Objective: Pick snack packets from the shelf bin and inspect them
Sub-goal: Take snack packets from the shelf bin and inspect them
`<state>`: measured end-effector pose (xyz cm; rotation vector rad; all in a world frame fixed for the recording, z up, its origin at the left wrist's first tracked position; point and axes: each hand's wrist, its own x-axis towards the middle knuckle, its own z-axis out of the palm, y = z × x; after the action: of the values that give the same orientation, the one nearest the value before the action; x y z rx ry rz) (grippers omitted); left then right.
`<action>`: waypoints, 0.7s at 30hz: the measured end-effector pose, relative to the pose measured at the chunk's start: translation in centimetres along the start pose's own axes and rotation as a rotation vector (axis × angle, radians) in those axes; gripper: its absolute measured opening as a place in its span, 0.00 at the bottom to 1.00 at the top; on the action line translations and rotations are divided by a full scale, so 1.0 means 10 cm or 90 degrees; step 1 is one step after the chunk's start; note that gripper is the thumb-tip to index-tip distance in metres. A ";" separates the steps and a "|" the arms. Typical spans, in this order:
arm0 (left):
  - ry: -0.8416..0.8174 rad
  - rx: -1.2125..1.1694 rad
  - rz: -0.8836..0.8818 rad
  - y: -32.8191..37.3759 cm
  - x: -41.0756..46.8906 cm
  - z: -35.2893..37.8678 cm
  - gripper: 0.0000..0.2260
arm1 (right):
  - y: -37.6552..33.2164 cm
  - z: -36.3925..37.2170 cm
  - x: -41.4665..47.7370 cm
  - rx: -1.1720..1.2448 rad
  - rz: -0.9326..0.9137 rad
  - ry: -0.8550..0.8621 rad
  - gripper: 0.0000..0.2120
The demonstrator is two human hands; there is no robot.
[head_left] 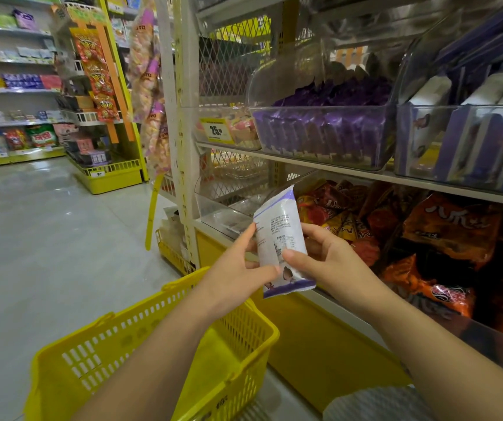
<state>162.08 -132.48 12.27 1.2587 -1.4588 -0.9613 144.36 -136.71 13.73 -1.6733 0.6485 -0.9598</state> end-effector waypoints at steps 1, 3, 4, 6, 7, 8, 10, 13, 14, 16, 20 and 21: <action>-0.002 0.006 -0.001 0.00 0.00 0.01 0.32 | 0.00 0.01 0.00 -0.013 -0.006 -0.001 0.19; -0.010 -0.003 -0.003 -0.02 0.01 0.04 0.32 | 0.00 0.02 -0.01 -0.027 -0.014 -0.008 0.19; -0.014 -0.009 -0.003 -0.03 0.02 0.05 0.32 | 0.00 0.03 -0.01 -0.030 -0.013 -0.010 0.20; -0.006 -0.023 -0.001 -0.06 0.03 0.07 0.33 | 0.00 0.05 -0.02 -0.034 -0.009 -0.011 0.20; 0.010 -0.036 0.001 -0.07 0.04 0.09 0.33 | 0.00 0.06 -0.02 -0.034 -0.007 -0.011 0.21; 0.033 -0.050 0.001 -0.06 0.04 0.10 0.33 | 0.00 0.07 -0.02 -0.033 -0.006 -0.013 0.21; 0.082 -0.076 -0.003 -0.06 0.04 0.10 0.29 | -0.01 0.08 -0.03 -0.034 -0.010 -0.020 0.21; 0.122 -0.123 -0.013 -0.07 0.07 0.05 0.19 | -0.03 0.10 -0.04 -0.053 -0.023 -0.031 0.21; 0.127 -0.120 -0.019 -0.06 0.06 0.03 0.17 | -0.04 0.10 -0.04 -0.054 -0.024 -0.035 0.21; 0.147 -0.092 -0.021 -0.06 0.06 0.00 0.13 | -0.05 0.11 -0.05 -0.056 -0.023 -0.046 0.21; 0.195 -0.058 0.005 -0.05 0.06 -0.04 0.13 | -0.08 0.14 -0.08 -0.066 -0.019 -0.070 0.21; 0.207 -0.057 0.010 -0.04 0.06 -0.05 0.13 | -0.09 0.15 -0.08 -0.069 -0.018 -0.074 0.21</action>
<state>162.68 -133.11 12.07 1.2689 -1.1585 -0.7626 145.11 -135.01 14.19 -1.8241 0.6083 -0.8530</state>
